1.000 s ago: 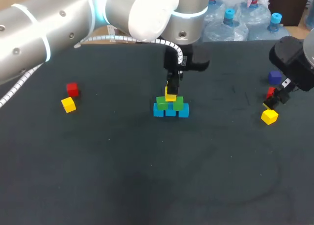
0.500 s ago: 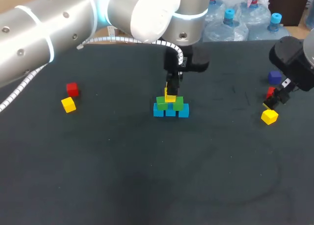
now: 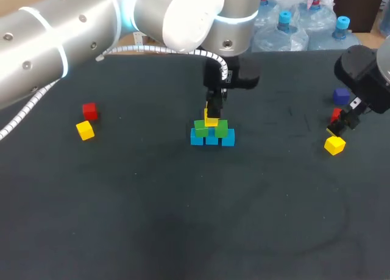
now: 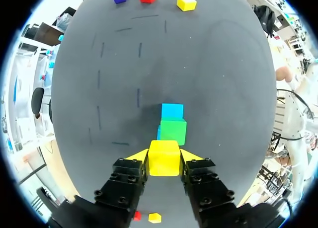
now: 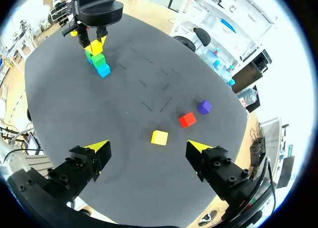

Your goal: Place the blue cubes, place green cubes on the blue cubes, place the yellow cubes on the green cubes, then place the red cubes on the yellow cubes, and place purple cube on the red cubes.

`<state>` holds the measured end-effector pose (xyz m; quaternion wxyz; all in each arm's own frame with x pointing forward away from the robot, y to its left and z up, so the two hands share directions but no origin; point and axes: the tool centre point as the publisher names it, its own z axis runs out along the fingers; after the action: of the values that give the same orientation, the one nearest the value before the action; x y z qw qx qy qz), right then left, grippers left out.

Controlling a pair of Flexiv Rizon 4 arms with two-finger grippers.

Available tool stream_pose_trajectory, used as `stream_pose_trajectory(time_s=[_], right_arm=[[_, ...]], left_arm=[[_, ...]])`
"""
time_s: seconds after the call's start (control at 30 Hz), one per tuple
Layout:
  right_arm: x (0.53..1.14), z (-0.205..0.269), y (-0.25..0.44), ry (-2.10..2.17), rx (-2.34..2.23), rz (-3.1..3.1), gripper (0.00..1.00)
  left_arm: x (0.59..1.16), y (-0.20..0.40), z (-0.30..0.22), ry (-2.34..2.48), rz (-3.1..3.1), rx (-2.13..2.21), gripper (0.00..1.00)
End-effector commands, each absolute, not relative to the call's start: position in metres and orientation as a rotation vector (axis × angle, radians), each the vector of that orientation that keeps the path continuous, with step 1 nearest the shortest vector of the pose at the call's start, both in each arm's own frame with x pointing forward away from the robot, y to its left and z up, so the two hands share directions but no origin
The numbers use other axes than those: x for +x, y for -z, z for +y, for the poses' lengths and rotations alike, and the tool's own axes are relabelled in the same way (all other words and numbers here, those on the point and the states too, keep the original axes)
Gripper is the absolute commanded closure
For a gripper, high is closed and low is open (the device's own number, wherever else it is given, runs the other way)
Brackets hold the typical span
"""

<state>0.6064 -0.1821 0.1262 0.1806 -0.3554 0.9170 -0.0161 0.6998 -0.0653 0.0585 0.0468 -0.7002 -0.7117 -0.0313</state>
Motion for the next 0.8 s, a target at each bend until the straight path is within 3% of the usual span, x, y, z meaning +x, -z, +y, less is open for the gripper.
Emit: stream_pose_trajectory(time_s=[0.03, 0.8], right_arm=[[0.6057, -0.182, -0.1253, 0.049, -1.0, 2.587, 0.0], [0.6057, -0.182, -0.1253, 0.049, -1.0, 2.587, 0.0]], left_arm=[[0.7013, -0.0594, -0.0659, 0.096, -2.17, -2.13, 1.0], [0.7007, -0.0574, -0.0648, 0.108, -2.175, -2.123, 1.0]])
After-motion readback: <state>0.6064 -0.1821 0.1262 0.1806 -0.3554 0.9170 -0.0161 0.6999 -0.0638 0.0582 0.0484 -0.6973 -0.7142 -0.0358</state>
